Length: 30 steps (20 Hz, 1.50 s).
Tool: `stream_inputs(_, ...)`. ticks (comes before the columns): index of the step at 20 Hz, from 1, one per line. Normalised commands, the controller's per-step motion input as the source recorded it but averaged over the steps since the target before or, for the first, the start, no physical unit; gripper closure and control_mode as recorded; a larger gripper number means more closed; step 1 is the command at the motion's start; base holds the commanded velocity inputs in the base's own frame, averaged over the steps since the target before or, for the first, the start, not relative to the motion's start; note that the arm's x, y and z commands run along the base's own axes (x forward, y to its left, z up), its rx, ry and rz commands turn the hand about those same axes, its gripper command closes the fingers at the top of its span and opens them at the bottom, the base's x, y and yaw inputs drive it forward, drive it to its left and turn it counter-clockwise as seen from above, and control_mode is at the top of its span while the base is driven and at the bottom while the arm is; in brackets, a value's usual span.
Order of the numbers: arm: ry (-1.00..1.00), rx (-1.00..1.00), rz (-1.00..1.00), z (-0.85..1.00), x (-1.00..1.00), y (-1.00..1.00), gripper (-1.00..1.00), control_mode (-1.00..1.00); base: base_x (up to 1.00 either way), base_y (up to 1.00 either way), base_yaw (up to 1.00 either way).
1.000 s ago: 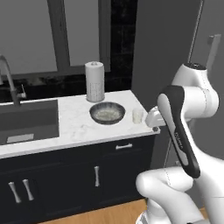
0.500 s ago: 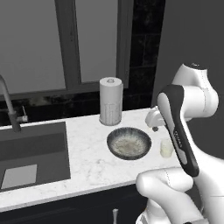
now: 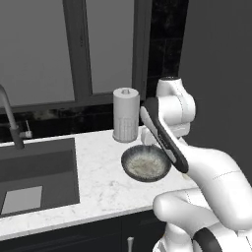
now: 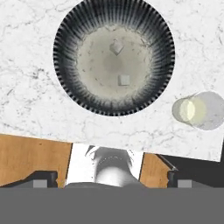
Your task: Grab a lemon wedge from the fridge and one ice cube from the ice bowl, and put them in the glass of lemonade.
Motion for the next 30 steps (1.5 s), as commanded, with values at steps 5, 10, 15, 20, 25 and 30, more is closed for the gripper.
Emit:
stream_inputs(5,0.00,0.00,0.04,-0.91,0.87,0.15,-1.00,-1.00,0.00,0.00,0.00)
stream_inputs(10,-0.01,0.00,0.04,-0.19,0.04,-0.02,-1.00,-1.00,0.00,0.00,0.00)
stream_inputs(15,0.01,0.00,0.00,-0.48,0.24,-0.07,-1.00,-1.00,0.00,0.00,0.00)
stream_inputs(20,-0.09,0.00,0.00,-0.25,0.01,0.00,-1.00,-1.00,0.00,0.00,0.00)
stream_inputs(25,-0.02,0.00,0.00,-0.03,0.24,0.00,-1.00,-1.00,0.00,0.00,0.00)
stream_inputs(30,0.01,0.00,0.00,0.00,0.29,0.02,-1.00,-1.00,0.00,0.00,0.00)
